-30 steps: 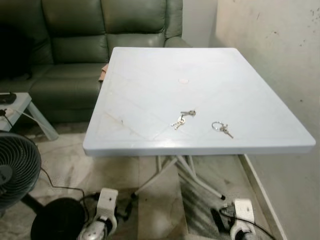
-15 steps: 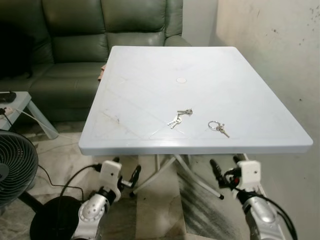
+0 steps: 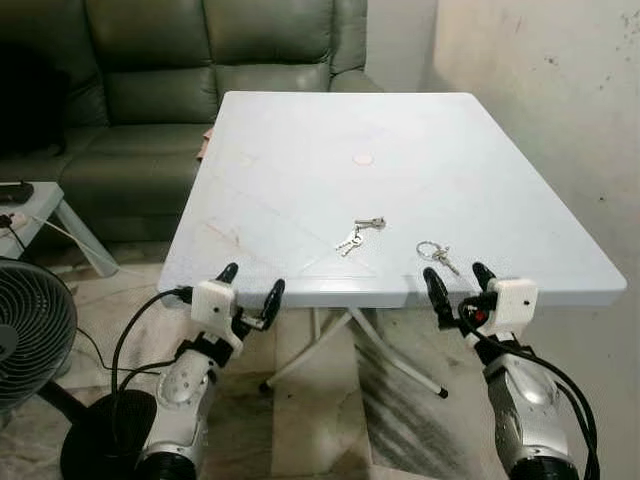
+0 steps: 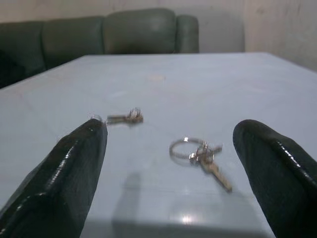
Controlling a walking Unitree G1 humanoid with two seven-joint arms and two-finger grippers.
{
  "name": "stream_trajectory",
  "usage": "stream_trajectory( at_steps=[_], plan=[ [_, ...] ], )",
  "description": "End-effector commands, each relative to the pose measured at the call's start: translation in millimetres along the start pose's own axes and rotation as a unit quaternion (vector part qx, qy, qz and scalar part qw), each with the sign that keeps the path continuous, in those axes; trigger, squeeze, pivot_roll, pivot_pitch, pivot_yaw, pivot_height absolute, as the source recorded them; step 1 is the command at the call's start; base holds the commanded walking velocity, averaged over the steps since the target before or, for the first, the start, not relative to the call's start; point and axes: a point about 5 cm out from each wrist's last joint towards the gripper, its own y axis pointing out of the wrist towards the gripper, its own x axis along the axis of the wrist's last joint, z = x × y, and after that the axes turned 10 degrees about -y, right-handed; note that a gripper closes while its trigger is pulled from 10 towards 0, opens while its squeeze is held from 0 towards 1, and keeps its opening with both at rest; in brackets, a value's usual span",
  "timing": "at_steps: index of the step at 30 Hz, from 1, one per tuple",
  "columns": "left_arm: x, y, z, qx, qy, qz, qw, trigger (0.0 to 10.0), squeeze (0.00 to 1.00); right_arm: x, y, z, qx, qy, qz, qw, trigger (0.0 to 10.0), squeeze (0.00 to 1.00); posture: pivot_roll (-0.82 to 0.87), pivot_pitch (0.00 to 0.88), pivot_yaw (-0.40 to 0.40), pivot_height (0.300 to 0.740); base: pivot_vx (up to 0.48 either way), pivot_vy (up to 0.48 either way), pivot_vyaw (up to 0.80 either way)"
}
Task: Hang keys on a hook
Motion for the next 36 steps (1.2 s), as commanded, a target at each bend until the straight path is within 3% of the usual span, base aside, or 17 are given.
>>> stream_trajectory(
  at_steps=[1,12,17,29,36],
  plan=[
    [5.6,1.6,4.1,0.013,-0.007,-0.006,1.000,10.0,0.00,7.6,5.7,2.4,-0.008,0.003,-0.009,1.000,10.0,0.00,0.00,0.000,0.007,0.740,0.000,0.000,0.00],
    [19.2,1.4,20.6,0.076,-0.060,-0.011,0.995,10.0,0.00,15.8,13.9,0.0,-0.044,0.006,0.006,0.999,10.0,0.00,0.01,0.000,-0.001,0.740,0.000,0.000,0.00],
    [26.2,5.2,26.8,0.089,-0.072,-0.015,0.993,10.0,0.00,16.3,13.8,-0.8,-0.046,0.005,0.012,0.999,10.0,0.00,0.01,0.000,-0.005,0.740,0.000,0.474,0.00],
    [35.1,12.5,33.6,0.107,-0.083,-0.020,0.991,10.0,0.00,15.7,11.7,1.0,-0.044,0.008,0.017,0.999,10.0,0.00,0.00,0.000,-0.004,0.740,0.000,0.480,0.00],
    [29.9,14.3,35.3,0.141,-0.077,0.005,0.987,10.0,0.00,15.6,10.7,0.6,-0.046,0.008,0.020,0.999,10.0,0.00,0.00,0.000,-0.004,0.740,0.000,0.000,0.00]
  ],
)
